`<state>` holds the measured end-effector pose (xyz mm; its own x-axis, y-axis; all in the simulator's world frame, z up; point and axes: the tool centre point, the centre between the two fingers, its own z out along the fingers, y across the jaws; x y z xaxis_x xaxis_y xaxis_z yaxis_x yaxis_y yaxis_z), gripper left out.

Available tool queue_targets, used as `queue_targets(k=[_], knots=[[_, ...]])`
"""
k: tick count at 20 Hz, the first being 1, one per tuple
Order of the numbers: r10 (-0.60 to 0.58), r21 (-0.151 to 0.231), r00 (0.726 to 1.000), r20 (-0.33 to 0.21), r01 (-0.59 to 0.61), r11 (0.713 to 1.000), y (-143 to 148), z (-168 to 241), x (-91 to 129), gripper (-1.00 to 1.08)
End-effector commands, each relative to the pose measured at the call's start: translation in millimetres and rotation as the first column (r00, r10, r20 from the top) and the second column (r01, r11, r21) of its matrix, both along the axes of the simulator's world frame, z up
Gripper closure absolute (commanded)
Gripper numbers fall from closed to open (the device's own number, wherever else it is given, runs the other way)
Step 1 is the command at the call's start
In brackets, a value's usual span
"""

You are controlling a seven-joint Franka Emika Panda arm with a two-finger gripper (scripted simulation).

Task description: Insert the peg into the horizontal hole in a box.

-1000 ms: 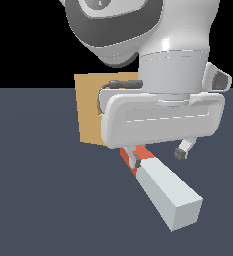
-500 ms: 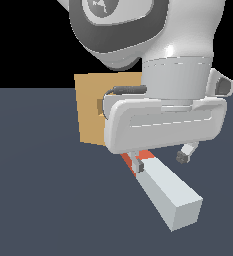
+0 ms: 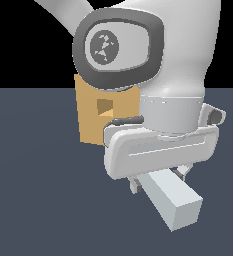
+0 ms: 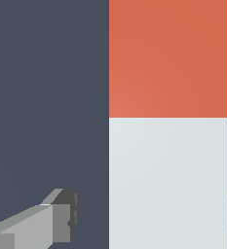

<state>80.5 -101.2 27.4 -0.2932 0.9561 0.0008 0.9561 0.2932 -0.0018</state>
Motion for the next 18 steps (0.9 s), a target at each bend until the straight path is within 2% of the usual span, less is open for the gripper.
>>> queue_targets(k=[1,4,5,18], knots=[[0.0,0.0,1.0,0.002,0.0,1.0,-0.1,-4.8,1.0,-0.92],[0.0,0.0,1.0,0.002,0.0,1.0,-0.2,-4.3,2.0,-0.92],[0.0,0.0,1.0,0.002,0.0,1.0,-0.2,-4.3,2.0,1.08],[-0.003,0.0,1.0,0.001,0.003,1.0,-0.2,-4.1,0.6,1.08]])
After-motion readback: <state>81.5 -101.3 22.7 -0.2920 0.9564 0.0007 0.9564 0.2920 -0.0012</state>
